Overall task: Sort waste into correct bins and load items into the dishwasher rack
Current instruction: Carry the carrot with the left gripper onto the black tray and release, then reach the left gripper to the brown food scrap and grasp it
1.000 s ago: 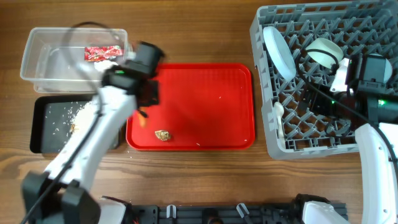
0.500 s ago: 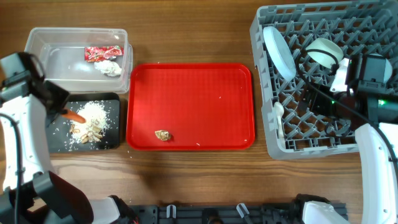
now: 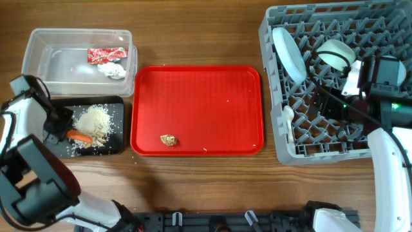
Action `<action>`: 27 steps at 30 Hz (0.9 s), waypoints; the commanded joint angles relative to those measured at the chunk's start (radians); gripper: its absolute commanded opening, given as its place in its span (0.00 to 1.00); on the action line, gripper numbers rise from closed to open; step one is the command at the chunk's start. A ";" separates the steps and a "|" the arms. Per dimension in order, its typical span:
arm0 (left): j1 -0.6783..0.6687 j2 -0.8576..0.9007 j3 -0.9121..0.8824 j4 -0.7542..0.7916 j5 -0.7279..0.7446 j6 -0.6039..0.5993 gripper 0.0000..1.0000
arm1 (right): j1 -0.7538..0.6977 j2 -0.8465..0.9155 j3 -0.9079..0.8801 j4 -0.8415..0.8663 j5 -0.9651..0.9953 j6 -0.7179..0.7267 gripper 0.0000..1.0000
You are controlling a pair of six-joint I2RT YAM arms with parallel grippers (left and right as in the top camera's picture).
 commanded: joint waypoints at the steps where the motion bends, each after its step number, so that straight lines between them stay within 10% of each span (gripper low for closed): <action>1: 0.004 0.049 -0.008 0.007 -0.024 -0.010 0.16 | -0.005 0.006 0.006 -0.003 -0.009 0.012 1.00; 19: -0.025 -0.098 0.051 -0.090 0.019 -0.010 0.62 | -0.005 0.006 0.006 -0.005 -0.010 0.012 1.00; 27: -0.377 -0.228 0.051 -0.124 0.206 0.142 0.68 | -0.005 0.006 0.006 -0.005 -0.010 0.012 1.00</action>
